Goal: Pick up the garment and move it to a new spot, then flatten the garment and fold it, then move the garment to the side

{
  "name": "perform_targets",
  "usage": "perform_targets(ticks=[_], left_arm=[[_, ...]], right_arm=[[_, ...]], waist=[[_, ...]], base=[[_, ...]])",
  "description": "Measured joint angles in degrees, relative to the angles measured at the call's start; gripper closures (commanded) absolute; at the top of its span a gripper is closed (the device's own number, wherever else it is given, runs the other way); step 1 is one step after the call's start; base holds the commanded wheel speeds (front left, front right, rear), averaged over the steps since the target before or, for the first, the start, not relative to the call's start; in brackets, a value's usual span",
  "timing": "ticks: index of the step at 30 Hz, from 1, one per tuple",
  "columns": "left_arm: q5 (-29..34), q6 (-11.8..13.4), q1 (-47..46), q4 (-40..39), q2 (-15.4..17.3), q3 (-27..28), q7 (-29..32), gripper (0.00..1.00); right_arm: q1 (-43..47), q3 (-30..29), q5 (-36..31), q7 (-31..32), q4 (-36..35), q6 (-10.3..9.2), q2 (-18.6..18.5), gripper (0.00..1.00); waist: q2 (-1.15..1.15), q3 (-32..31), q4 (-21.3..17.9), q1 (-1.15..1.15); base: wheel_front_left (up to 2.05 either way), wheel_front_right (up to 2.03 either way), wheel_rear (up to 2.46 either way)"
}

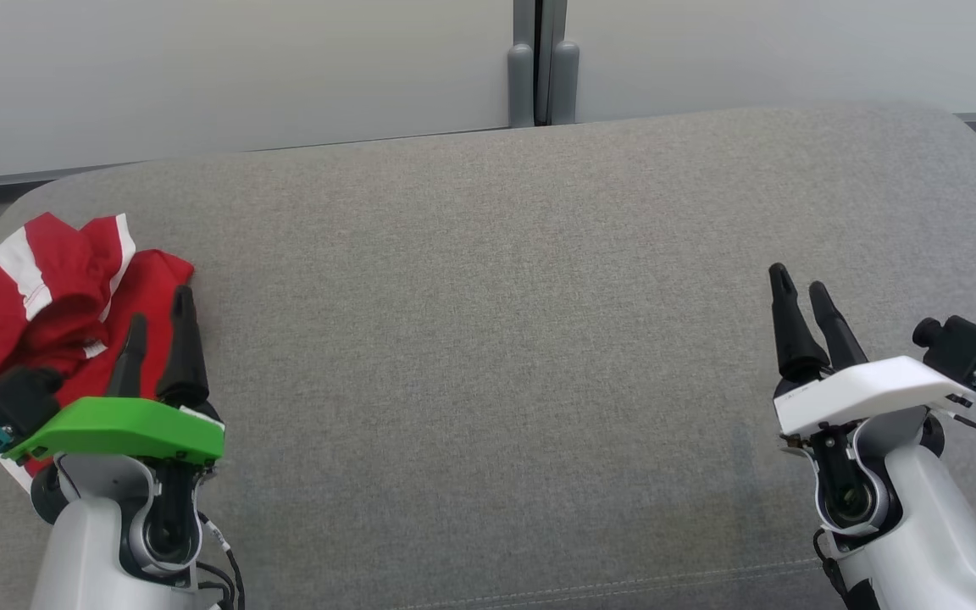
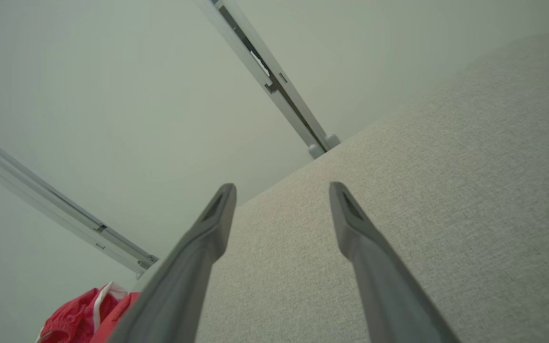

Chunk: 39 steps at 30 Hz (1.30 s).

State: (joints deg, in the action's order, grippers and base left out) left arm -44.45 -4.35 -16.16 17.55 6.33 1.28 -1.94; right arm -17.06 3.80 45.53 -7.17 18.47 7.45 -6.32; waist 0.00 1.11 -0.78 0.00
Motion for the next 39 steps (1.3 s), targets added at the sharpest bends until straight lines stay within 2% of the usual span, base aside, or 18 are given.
perform_targets(ticks=[18, 28, 39], left_arm=[[12.3, 2.4, 2.7, 1.3, 0.8, -5.1, -3.5, 0.0], [17.7, 4.4, 3.0, 2.0, 0.7, -6.6, -5.6, 0.0], [21.3, 4.9, 4.2, 2.7, 0.4, -7.4, -7.3, 0.0]], right_arm=[[3.3, -0.9, -14.5, -2.0, 0.3, 0.0, 0.0, 0.0], [4.0, 0.0, -21.6, -3.2, -1.5, 0.01, -0.2, 0.0], [5.3, 0.0, -27.1, -4.3, -2.0, 0.01, -0.3, 0.0]], waist=[[0.0, -0.4, -0.2, 0.0], [0.0, -0.4, -0.3, 0.0], [0.0, -0.5, -0.2, 0.0]], base=[[0.0, 0.0, 0.0], [0.0, 0.0, 0.0], [0.0, 0.0, 0.0]])
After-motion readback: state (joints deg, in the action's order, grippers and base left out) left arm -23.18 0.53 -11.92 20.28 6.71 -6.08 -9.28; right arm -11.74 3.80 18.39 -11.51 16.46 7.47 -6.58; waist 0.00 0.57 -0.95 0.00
